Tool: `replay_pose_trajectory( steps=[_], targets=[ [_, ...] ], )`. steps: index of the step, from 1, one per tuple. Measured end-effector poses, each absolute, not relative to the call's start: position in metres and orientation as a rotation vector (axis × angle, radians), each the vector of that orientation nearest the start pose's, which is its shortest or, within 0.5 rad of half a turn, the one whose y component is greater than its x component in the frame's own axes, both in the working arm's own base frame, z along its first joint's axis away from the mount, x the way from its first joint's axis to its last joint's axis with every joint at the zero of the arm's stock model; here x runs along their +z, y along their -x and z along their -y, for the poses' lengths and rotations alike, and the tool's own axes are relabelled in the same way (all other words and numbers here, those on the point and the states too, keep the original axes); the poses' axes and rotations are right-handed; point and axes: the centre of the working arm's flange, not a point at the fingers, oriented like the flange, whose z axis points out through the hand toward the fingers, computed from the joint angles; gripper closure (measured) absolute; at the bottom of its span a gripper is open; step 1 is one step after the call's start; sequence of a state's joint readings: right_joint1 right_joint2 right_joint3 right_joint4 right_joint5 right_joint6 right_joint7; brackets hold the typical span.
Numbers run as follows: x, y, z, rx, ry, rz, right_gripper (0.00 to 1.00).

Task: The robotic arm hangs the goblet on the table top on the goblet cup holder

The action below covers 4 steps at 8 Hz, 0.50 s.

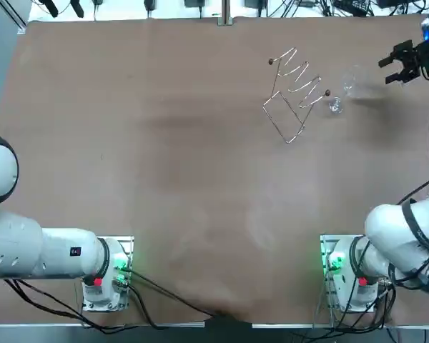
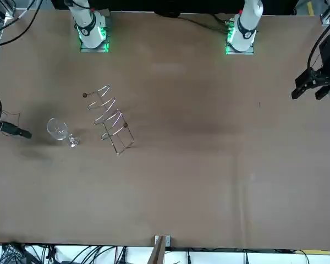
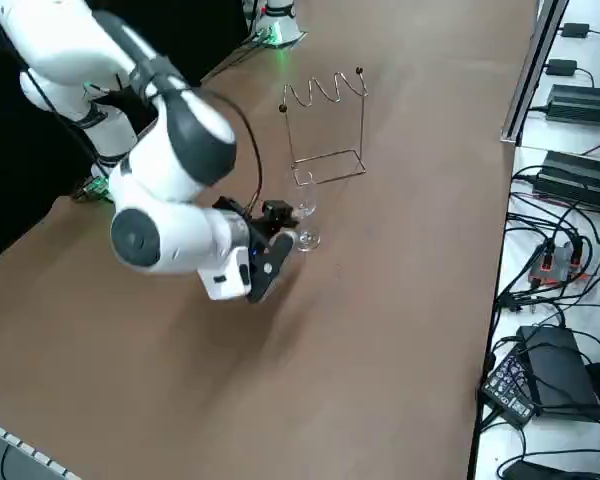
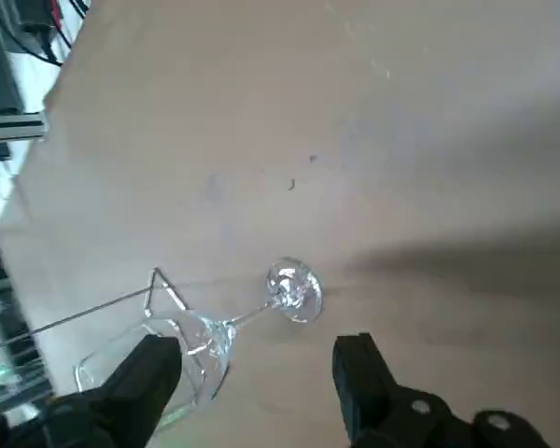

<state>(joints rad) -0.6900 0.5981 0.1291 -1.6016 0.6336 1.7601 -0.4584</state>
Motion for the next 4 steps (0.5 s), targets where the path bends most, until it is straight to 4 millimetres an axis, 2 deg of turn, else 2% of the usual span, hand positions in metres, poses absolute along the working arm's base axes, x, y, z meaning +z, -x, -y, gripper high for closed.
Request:
replay_pose_trajectory(
  steps=[2, 4],
  targets=[
    [0.257, -0.561, 0.318, 0.092, 2.226, -0.453, 0.00],
    [0.253, -0.555, 0.319, 0.114, 2.186, -0.443, 0.00]
  ],
)
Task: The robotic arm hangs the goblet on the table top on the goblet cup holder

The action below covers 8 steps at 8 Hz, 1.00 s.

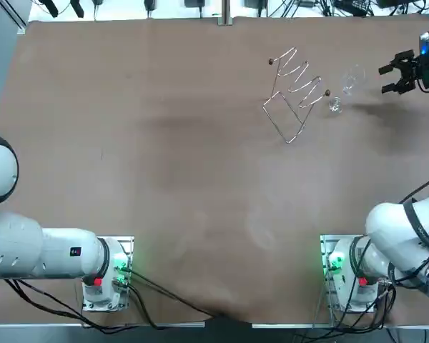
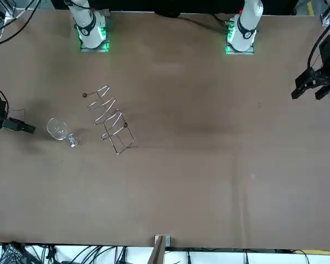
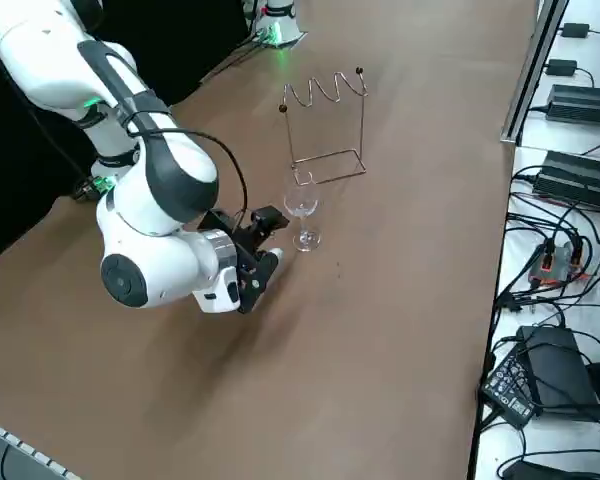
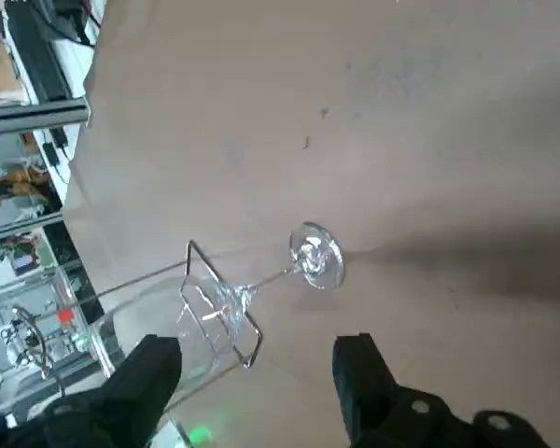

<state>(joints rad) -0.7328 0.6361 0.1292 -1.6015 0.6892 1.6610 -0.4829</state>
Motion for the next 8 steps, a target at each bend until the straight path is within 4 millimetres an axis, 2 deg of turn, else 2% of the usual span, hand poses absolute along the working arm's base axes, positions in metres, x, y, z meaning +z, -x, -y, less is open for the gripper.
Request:
replay_pose_trajectory(
  steps=[2, 4, 8],
  targets=[
    [0.252, -0.554, 0.320, 0.048, 2.202, -0.302, 0.00],
    [0.251, -0.553, 0.321, -0.073, 2.225, -0.049, 0.00],
    [0.240, -0.553, 0.326, -0.262, 2.242, 0.307, 0.00]
  ],
)
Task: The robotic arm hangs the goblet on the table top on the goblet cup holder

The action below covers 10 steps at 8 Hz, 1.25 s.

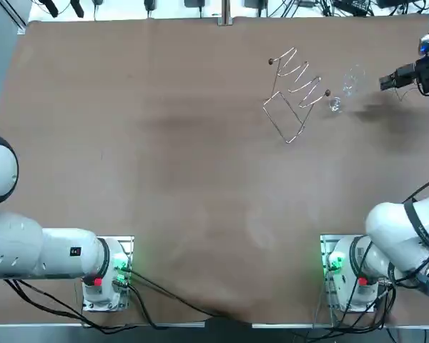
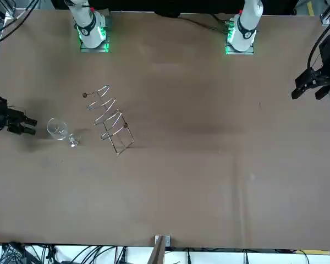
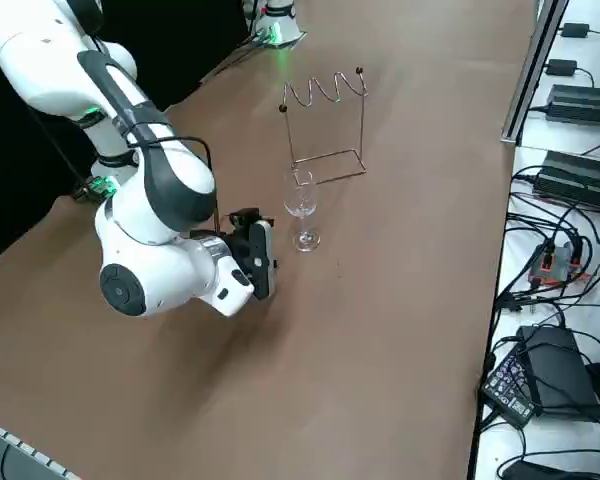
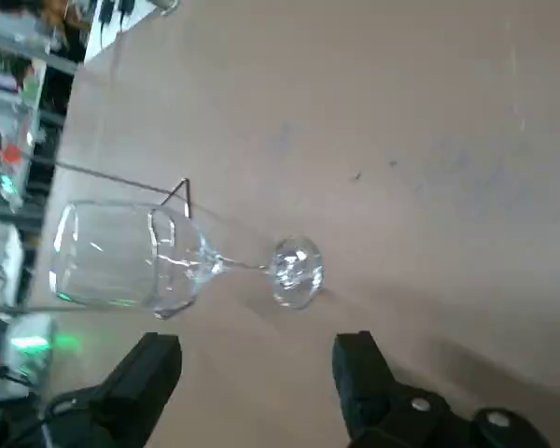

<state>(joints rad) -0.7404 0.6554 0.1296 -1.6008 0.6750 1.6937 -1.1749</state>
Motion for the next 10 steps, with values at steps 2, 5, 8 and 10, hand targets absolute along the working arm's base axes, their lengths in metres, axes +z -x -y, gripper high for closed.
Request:
replay_pose_trajectory(
  steps=[2, 5, 8, 10],
  targets=[
    [0.234, -0.558, 0.324, -0.352, 2.239, 0.479, 0.00],
    [0.225, -0.565, 0.314, -0.432, 2.205, 0.670, 0.00],
    [0.219, -0.556, 0.309, -0.320, 2.161, 0.470, 0.00],
    [0.225, -0.548, 0.313, -0.156, 2.153, 0.185, 0.00]
  ],
)
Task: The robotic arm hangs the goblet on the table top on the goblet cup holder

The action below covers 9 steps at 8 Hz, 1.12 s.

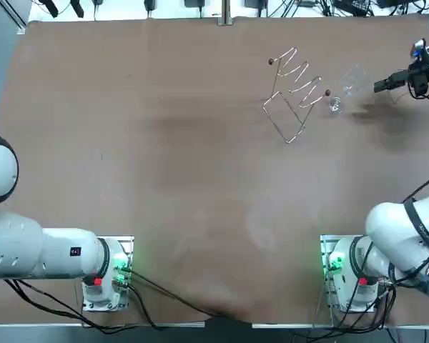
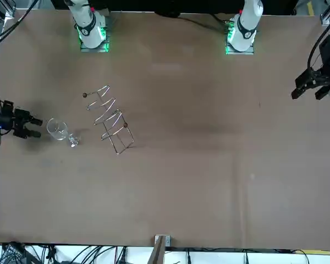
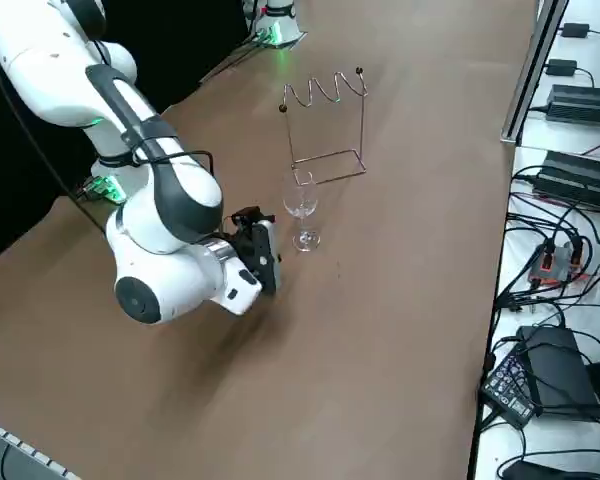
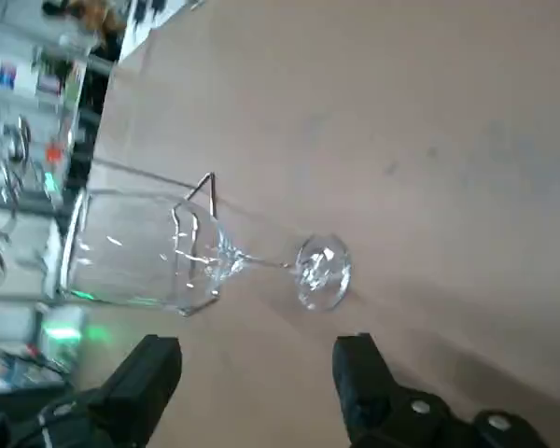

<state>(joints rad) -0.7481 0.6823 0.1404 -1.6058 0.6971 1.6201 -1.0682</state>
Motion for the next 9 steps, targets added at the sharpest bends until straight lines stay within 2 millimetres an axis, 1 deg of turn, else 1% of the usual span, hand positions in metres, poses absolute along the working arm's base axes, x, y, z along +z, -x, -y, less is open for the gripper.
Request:
replay_pose_trajectory(
  steps=[2, 3, 4, 6, 8, 9],
  targets=[
    [0.234, -0.542, 0.314, 0.024, 2.128, -0.107, 0.00],
    [0.238, -0.542, 0.314, 0.112, 2.116, -0.260, 0.00],
    [0.242, -0.544, 0.315, 0.178, 2.103, -0.379, 0.00],
    [0.247, -0.544, 0.316, 0.277, 2.070, -0.524, 0.00],
    [0.250, -0.541, 0.321, 0.305, 2.057, -0.577, 0.00],
    [0.248, -0.538, 0.325, 0.310, 2.051, -0.590, 0.00]
  ],
)
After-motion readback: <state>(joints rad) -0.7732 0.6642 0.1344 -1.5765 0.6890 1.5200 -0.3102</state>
